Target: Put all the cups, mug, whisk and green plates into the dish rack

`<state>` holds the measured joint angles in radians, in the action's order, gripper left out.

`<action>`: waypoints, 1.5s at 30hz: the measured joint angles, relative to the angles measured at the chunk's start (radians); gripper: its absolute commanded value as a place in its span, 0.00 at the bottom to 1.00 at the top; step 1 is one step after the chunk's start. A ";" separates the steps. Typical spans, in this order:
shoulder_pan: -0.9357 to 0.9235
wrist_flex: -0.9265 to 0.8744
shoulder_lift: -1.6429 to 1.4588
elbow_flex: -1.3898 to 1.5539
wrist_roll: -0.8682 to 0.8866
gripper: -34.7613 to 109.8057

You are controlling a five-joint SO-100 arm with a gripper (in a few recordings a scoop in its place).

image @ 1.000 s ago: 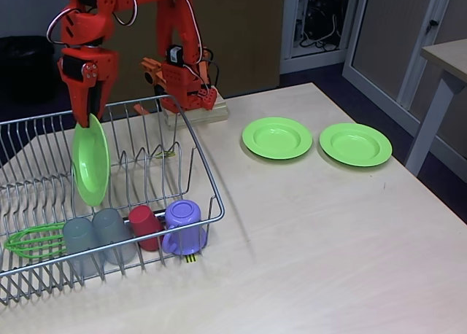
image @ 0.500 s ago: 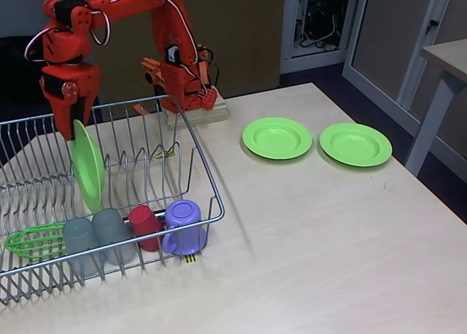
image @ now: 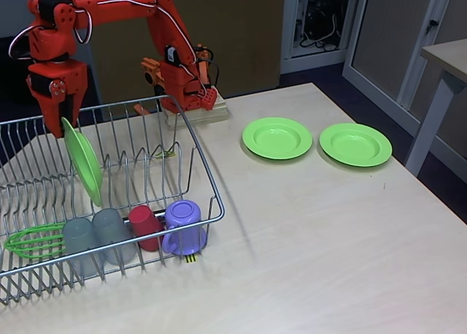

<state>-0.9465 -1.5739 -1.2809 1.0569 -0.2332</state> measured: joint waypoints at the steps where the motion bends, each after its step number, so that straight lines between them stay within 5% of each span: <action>1: -0.002 -0.008 0.000 0.000 -0.002 0.24; 27: -0.021 0.141 -0.225 0.422 -0.025 0.24; 35: -0.008 0.152 -0.227 0.459 -0.124 0.36; 45: 0.066 0.087 -0.341 0.465 -0.192 0.36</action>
<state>-0.8805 -1.4864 -1.6214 1.5217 -0.4249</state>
